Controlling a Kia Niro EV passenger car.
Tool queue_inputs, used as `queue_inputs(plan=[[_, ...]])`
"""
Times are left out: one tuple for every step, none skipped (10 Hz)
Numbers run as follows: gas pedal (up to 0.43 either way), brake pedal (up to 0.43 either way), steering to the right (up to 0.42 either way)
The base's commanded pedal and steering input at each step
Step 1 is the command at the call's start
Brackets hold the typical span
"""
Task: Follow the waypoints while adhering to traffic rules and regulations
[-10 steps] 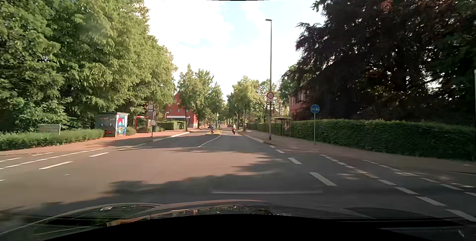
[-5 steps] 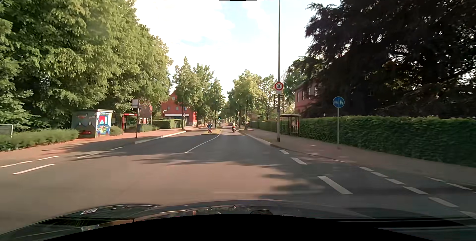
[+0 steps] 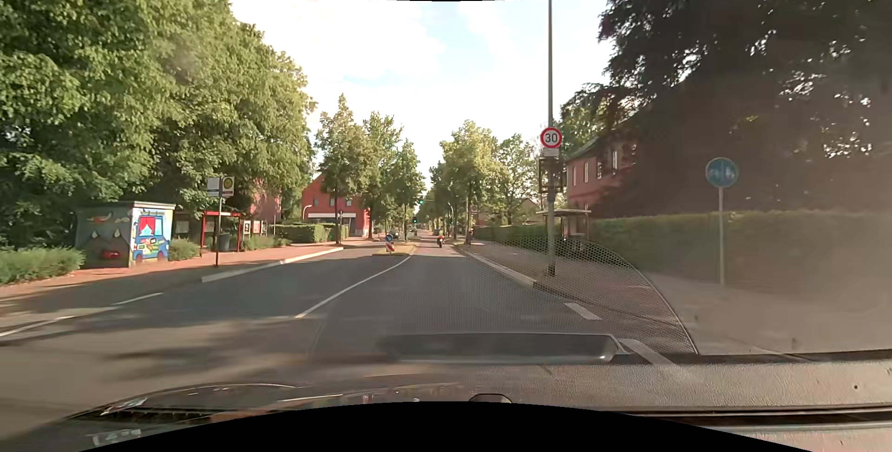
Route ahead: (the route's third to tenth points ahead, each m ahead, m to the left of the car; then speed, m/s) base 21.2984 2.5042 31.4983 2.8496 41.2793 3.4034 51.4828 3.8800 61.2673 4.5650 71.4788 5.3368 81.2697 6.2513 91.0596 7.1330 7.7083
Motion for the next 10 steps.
queue_inputs(plan=[[0.169,0.000,-0.011],[0.157,0.000,-0.010],[0.157,0.000,-0.012],[0.157,0.000,-0.014],[0.157,0.000,-0.014],[0.157,0.000,-0.014],[0.157,0.000,-0.014],[0.150,0.000,-0.014],[0.150,0.000,-0.013],[0.150,0.000,-0.013]])
